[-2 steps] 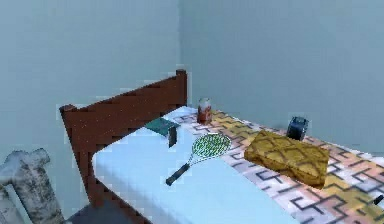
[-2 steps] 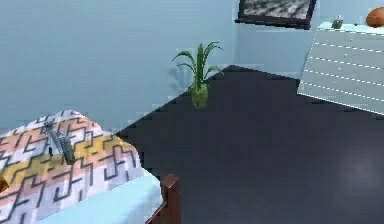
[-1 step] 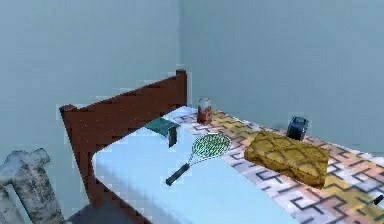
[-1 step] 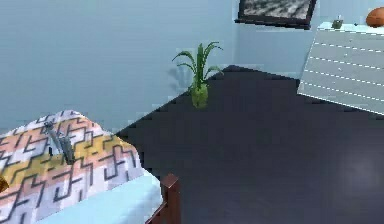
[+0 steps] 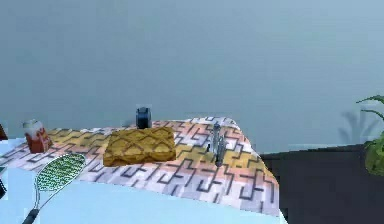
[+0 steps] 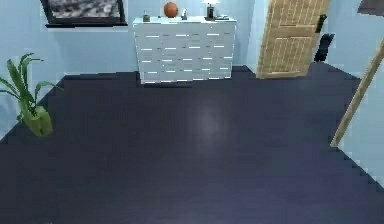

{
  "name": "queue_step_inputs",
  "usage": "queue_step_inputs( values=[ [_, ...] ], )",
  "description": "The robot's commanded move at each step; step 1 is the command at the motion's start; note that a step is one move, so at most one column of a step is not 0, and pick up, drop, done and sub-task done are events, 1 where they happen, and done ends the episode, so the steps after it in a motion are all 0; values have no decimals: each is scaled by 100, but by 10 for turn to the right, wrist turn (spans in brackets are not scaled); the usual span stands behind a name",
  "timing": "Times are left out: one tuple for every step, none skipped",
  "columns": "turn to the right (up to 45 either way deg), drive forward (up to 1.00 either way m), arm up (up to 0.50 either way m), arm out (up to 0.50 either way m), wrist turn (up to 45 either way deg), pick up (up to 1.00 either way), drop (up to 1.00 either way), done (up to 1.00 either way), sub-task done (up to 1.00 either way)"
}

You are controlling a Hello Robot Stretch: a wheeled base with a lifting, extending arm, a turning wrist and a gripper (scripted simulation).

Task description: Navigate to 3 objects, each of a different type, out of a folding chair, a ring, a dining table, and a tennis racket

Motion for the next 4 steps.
queue_step_inputs(
  values=[
    [450, 0, 0, 0, 0, 0, 0, 0, 0],
    [450, 0, 0, 0, 0, 0, 0, 0, 0],
    [180, 0, 0, 0, 0, 0, 0, 0, 0],
    [0, 75, 0, 0, 0, 0, 0, 0, 0]
  ],
)
